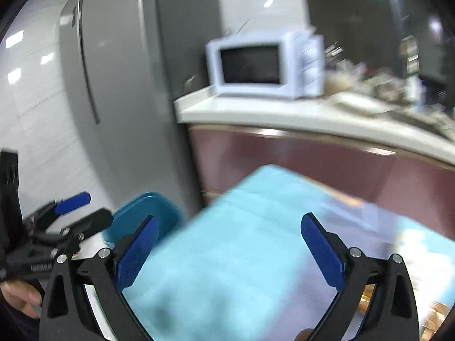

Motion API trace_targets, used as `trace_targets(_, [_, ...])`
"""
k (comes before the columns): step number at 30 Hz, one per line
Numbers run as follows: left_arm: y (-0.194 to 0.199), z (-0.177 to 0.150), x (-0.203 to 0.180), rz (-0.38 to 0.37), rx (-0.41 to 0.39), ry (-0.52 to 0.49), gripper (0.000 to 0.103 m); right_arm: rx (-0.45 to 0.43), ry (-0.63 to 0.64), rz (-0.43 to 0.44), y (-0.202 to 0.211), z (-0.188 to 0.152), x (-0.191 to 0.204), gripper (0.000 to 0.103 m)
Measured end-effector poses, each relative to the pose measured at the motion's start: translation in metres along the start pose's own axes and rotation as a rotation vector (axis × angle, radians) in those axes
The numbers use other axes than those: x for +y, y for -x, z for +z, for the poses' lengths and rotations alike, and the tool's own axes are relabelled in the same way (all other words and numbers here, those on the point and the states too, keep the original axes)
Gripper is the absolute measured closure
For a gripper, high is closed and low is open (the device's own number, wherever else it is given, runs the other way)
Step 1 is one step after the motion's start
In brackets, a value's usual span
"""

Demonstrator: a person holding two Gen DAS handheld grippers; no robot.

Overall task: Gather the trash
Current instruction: 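Move both tools back over the table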

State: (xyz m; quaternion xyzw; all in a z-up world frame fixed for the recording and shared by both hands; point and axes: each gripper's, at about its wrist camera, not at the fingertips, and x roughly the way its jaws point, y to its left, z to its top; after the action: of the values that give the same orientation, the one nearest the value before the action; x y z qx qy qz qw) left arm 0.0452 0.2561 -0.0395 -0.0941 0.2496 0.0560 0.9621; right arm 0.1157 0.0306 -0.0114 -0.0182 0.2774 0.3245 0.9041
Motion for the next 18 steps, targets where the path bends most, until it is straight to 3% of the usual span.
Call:
trace_targets(4, [-0.002, -0.011, -0.096, -0.141, -0.002, -0.136, 0.005, -0.094, -0.048, -0.209, 0.091, -0.042, -0.062, 0.006])
trace_targets(9, [-0.007, -0.048, -0.205, -0.255, 0.03, -0.274, 0.005, -0.075, -0.138, -0.458, 0.154, -0.104, -0.145, 0.006])
trace_targets(13, [-0.018, -0.082, -0.266, -0.33, 0.093, -0.331, 0.005, -0.017, -0.257, -0.558, 0.179, -0.149, -0.196, 0.006])
trace_targets(18, [-0.038, -0.104, -0.297, -0.374, 0.185, -0.333, 0.005, 0.111, -0.356, -0.569, 0.15, -0.174, -0.233, 0.006])
